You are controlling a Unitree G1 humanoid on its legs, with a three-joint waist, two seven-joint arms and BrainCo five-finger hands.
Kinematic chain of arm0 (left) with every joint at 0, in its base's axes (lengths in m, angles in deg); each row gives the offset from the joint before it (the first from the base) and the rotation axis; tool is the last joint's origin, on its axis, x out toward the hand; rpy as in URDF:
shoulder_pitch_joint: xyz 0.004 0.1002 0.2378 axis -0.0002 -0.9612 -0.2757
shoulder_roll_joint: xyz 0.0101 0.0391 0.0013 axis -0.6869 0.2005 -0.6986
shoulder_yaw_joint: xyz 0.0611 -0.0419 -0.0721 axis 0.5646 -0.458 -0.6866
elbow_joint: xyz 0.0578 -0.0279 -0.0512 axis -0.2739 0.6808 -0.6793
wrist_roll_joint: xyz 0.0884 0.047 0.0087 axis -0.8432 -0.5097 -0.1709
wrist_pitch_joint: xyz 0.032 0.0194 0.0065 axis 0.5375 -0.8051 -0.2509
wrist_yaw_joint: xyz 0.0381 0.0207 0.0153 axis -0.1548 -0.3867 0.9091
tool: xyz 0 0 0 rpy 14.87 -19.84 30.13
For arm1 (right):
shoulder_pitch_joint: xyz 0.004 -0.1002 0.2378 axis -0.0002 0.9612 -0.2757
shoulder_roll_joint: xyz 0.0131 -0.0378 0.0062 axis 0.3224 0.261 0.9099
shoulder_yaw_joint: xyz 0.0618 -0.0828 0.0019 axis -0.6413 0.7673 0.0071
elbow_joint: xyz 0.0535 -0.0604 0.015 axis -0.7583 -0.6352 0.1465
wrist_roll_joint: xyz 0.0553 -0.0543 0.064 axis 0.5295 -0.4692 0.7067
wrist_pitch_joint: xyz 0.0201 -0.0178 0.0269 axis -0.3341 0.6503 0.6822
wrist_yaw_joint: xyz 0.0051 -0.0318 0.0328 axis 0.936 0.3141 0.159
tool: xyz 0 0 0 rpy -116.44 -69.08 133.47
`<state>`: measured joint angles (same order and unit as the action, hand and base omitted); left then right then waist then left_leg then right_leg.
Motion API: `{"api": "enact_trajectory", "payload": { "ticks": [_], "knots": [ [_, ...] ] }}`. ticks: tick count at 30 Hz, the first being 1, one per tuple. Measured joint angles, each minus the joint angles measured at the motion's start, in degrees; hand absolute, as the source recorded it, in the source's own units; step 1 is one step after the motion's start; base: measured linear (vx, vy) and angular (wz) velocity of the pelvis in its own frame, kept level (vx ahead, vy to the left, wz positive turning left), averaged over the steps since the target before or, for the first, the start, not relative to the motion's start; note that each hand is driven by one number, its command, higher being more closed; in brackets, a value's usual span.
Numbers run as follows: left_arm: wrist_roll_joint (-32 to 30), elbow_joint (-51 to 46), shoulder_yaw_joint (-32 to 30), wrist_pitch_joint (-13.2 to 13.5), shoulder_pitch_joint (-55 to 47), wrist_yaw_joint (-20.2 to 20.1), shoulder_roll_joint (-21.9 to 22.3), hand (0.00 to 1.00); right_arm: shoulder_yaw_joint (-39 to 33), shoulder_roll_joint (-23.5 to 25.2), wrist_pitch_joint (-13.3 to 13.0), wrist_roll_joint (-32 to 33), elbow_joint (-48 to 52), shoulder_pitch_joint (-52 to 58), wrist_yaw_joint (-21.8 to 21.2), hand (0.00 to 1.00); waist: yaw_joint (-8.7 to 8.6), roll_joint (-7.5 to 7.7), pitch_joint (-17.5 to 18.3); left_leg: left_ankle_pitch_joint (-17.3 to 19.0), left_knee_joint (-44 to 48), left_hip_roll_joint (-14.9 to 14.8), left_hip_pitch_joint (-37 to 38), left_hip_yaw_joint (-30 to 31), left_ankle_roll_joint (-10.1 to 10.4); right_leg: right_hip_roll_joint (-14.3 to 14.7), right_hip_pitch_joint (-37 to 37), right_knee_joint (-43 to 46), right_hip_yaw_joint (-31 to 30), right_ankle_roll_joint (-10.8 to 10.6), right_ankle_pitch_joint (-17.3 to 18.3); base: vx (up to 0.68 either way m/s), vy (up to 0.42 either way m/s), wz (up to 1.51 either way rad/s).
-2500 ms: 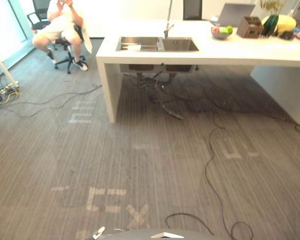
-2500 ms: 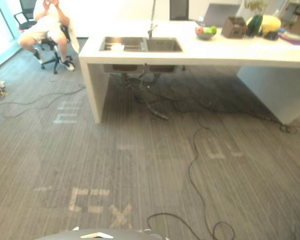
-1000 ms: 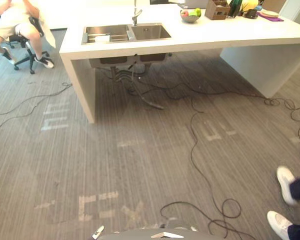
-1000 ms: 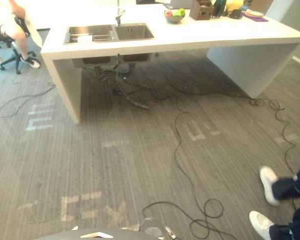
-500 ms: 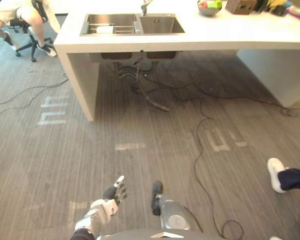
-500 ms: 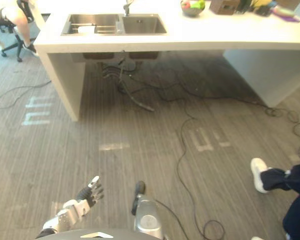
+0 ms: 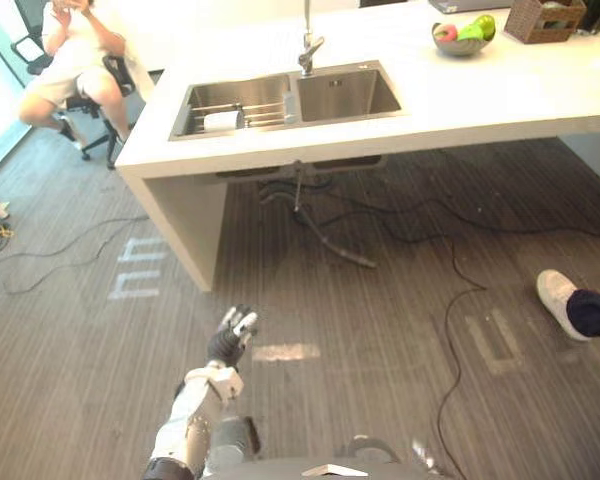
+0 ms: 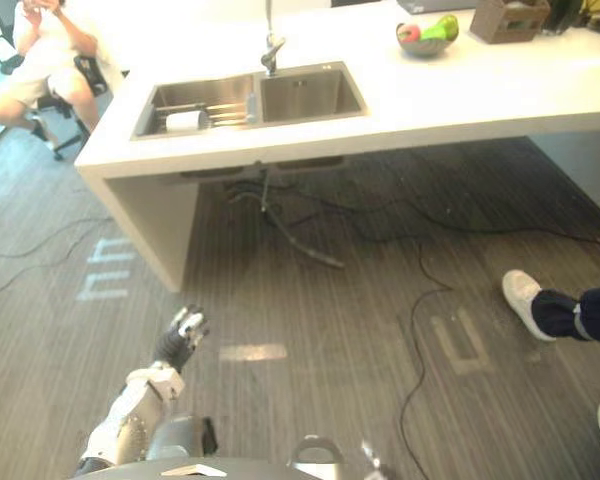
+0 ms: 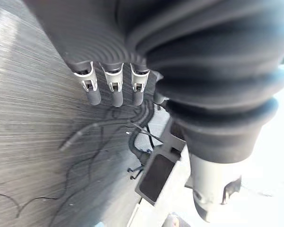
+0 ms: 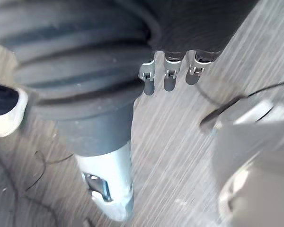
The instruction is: Walk over to the sink, pick up the cup, carry it to the dishwasher, place the cup inside the dishwasher, then close the dishwasher door
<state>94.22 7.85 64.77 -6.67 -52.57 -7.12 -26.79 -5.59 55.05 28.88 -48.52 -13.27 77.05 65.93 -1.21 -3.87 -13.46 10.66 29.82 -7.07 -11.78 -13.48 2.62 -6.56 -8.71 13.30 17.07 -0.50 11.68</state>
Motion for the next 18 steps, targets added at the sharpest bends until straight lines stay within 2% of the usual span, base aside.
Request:
{"api": "enact_trajectory", "payload": {
  "ticks": [1,2,3,4,5,6,7,8,9,10,11,12,13,14,15,16,17,18],
  "knots": [
    [-0.03,-2.62,0.32,1.02,-0.04,1.04,0.44,0.0,0.92,-0.84,-0.12,-0.05,0.43,-0.79,-0.82,0.0,0.17,-0.13,-0.01,-5.18,-15.37,2.36,0.46,0.89,0.99,-0.5,-1.56,-1.03,-1.16,-1.18,0.59,0.43,0.158,-0.4],
    [0.0,-5.66,0.9,1.92,0.0,2.4,0.56,0.0,1.48,-1.21,0.06,-0.21,0.32,-0.82,-1.34,0.0,0.23,-0.84,-0.02,-8.93,-24.54,2.24,0.81,1.36,2.91,0.31,-3.64,-2.48,-1.89,-2.48,1.32,0.44,0.182,-0.38],
    [0.0,-7.01,0.98,2.47,0.01,3.02,0.56,0.0,1.59,-1.22,0.14,-0.22,0.19,-0.79,-1.5,0.0,0.24,-1.24,-0.12,-9.13,-25.93,1.55,0.43,1.56,3.23,0.88,-4.8,-3.01,-2.16,-3.19,1.77,0.48,0.238,-0.27],
    [0.04,-8.05,1.03,3.4,0.38,4.18,0.4,0.0,1.15,-1.14,0.77,-0.28,-0.27,0.03,-1.56,0.0,0.17,-1.49,-0.07,-10.71,-25.43,0.55,-0.02,1.07,1.97,1.76,-7.81,-3.9,-2.46,-4.75,3.2,0.51,0.255,-0.23],
    [0.15,-7.73,0.79,3.98,1.03,5.35,0.0,0.0,1.24,-0.08,1.44,-0.26,-0.85,1.04,-1.59,0.0,0.33,-0.54,0.28,-16.73,-23.25,0.91,1.11,0.28,-0.77,0.84,-10.4,-3.99,-3.34,-5.04,4.52,0.6,0.304,-0.18],
    [0.32,-7.74,0.65,4.18,1.06,5.92,-0.07,0.0,1.29,0.25,1.75,-0.25,-1.18,1.32,-1.57,0.0,0.23,0.2,0.64,-18.12,-22.56,1.63,1.08,0.49,-2.22,0.15,-10.64,-3.67,-3.91,-4.83,4.53,0.48,0.238,-0.16],
    [0.46,-7.73,0.14,4.32,1.48,6.56,-0.19,0.0,1.29,0.81,2.51,-0.24,-1.55,1.46,-1.54,0.0,0.2,1.17,0.74,-18.62,-21.58,2.95,0.98,1.08,-2.51,-1.14,-10.29,-2.58,-4.74,-3.87,4.17,0.54,0.3,-0.17],
    [0.56,-8.04,-0.44,4.33,2.26,7.32,-0.25,0.0,1.15,1.59,3.54,-0.23,-2.96,1.68,-1.55,0.0,0.66,2.92,0.99,-16.88,-20.44,5.41,1.04,1.04,-4.09,-3.76,-8.61,0.91,-6.88,-3.26,3.62,0.45,0.25,-0.09],
    [0.47,-8.38,-0.44,4.36,2.53,7.88,-0.28,0.0,0.96,1.87,3.94,-0.3,-3.5,2.02,-1.54,0.0,0.59,3.53,1.18,-15.86,-20.08,6.46,1.09,0.99,-4.76,-4.91,-8.06,2.64,-7.48,-3.52,3.4,0.54,0.281,0.06],
    [0.25,-9.61,-0.47,4.43,2.79,9.03,-0.21,0.0,0.49,2.15,4.74,-1.15,-4.97,2.45,-1.4,0.0,0.56,4.13,1.45,-13.9,-19.27,8.17,1.8,0.7,-5.64,-6.71,-6.99,6.73,-8.73,-4.58,2.0,0.37,0.167,0.19],
    [-0.07,-10.68,-0.6,4.53,2.8,9.39,-0.22,0.0,0.07,2.35,5.29,-2.33,-5.34,3.07,-1.38,0.0,0.61,4.08,1.48,-12.35,-18.57,8.94,2.82,0.6,-5.95,-7.64,-6.51,9.74,-9.36,-5.96,-0.07,0.45,0.195,0.11],
    [-0.08,-12.9,-1.08,4.7,2.8,10.13,-0.23,0.0,-1.16,2.87,5.32,-2.53,-6.47,3.63,-1.3,0.0,0.75,4.02,1.58,-10.21,-17.87,9.78,4.63,0.51,-6.08,-9.0,-4.34,16.63,-10.47,-9.01,-3.77,0.42,0.183,0.04],
    [-0.16,-14.43,-1.61,4.94,2.84,10.17,-0.27,0.0,-1.88,3.31,5.13,-2.56,-6.66,4.0,-1.25,0.0,0.69,4.07,1.67,-9.26,-17.92,10.21,5.77,0.54,-6.4,-9.79,-2.54,21.8,-10.68,-10.5,-6.5,0.4,0.173,0.08],
    [-1.09,-17.48,-2.66,5.65,3.18,10.27,-0.3,0.0,-2.9,4.29,4.58,-2.56,-6.64,4.86,-1.37,0.0,0.63,4.34,1.93,-7.23,-17.96,11.02,7.99,0.79,-6.92,-11.48,2.41,33.99,-11.41,-11.77,-11.06,0.37,0.143,0.15],
    [-2.86,-20.7,-3.2,6.6,3.23,10.67,-0.62,0.0,-3.8,5.06,3.43,-3.02,-6.55,5.51,-1.55,0.0,0.64,4.88,2.31,-5.85,-17.95,11.92,10.17,1.07,-6.47,-13.53,7.6,45.65,-10.2,-9.15,-9.32,0.36,0.098,0.15],
    [-3.66,-22.23,-3.45,7.17,3.25,11.08,-0.78,0.0,-4.33,5.16,2.93,-3.6,-6.57,5.64,-1.55,0.0,0.51,4.81,2.3,-5.13,-17.96,12.22,11.37,1.55,-6.54,-14.4,9.39,49.44,-8.6,-6.94,-7.68,0.44,0.08,0.12],
    [-4.73,-24.41,-3.96,7.94,3.31,11.83,-0.69,0.0,-4.51,5.13,2.17,-4.08,-6.62,5.73,-1.49,0.0,0.26,4.45,2.22,-4.03,-18.07,12.27,13.33,2.25,-6.62,-15.27,11.59,52.34,-5.65,-3.44,-4.69,0.44,0.032,0.13],
    [-5.96,-26.94,-4.72,9.48,3.58,13.44,-0.7,0.0,-4.7,5.18,1.22,-3.98,-6.63,5.66,-1.3,0.0,0.13,3.92,2.19,-2.71,-18.56,12.09,15.78,2.94,-6.8,-15.36,14.39,52.0,-2.74,-1.2,-1.22,0.42,-0.029,0.18]
  ]
}}
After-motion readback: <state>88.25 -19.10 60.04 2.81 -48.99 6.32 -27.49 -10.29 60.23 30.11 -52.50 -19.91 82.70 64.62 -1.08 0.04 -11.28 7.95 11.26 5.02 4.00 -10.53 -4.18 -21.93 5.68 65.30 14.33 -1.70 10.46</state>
